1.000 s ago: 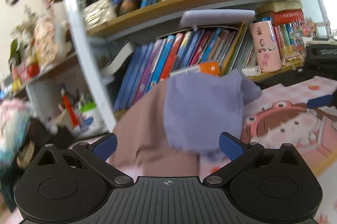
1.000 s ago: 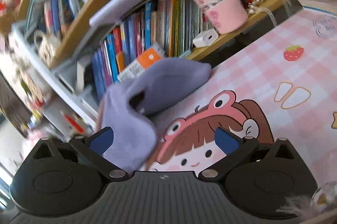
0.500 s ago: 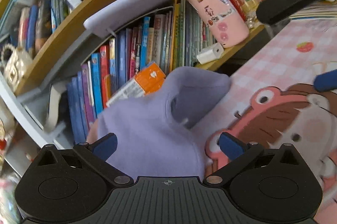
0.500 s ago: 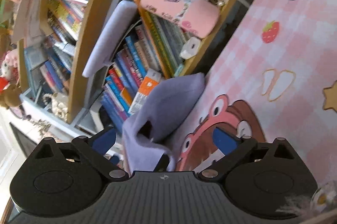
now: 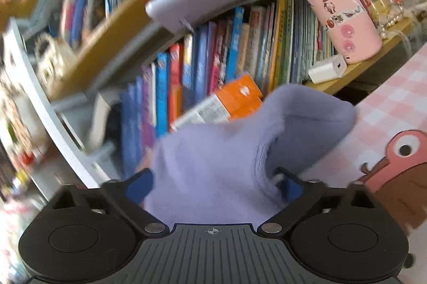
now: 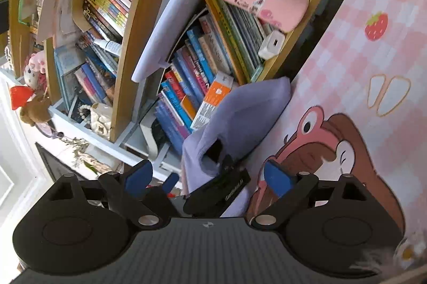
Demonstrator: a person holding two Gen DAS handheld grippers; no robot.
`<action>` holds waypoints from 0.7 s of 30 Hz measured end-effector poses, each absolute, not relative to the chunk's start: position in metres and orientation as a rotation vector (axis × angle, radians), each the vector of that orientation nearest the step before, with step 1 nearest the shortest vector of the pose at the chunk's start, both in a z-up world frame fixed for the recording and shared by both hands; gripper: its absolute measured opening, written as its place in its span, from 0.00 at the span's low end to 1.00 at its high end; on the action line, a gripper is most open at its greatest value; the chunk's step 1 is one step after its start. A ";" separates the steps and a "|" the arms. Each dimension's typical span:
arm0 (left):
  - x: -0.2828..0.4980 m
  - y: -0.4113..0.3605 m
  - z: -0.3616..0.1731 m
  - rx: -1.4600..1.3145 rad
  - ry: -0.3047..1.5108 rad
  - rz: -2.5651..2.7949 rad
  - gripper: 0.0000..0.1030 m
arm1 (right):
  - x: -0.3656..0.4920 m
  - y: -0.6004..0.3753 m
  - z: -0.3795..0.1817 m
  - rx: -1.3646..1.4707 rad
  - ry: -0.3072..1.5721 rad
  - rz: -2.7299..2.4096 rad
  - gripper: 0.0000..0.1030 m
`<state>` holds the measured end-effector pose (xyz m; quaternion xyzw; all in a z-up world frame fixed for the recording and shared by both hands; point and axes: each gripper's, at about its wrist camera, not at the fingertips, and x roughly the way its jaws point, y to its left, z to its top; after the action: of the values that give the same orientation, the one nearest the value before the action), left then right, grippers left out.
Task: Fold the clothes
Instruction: 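Grasp the lavender sweater edge with the left gripper while the right gripper grasps another edge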
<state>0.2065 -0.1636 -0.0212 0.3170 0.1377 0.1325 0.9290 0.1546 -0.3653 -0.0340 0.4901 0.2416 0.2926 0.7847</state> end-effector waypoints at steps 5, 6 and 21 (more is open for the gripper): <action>0.197 -0.146 -0.009 0.637 0.313 0.215 0.15 | 0.156 -0.365 -0.037 1.091 0.538 0.653 0.90; 0.194 -0.141 -0.005 0.630 0.322 0.198 0.13 | 0.157 -0.364 -0.038 1.112 0.553 0.665 0.92; 0.011 -0.113 0.054 0.424 0.198 -0.135 0.05 | 0.140 -0.308 -0.043 1.181 0.748 0.912 0.92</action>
<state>0.0114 -0.1132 0.0537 0.2100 0.0980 -0.0667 0.9705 0.1399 -0.3082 -0.0433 0.5242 0.3322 0.4049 0.6715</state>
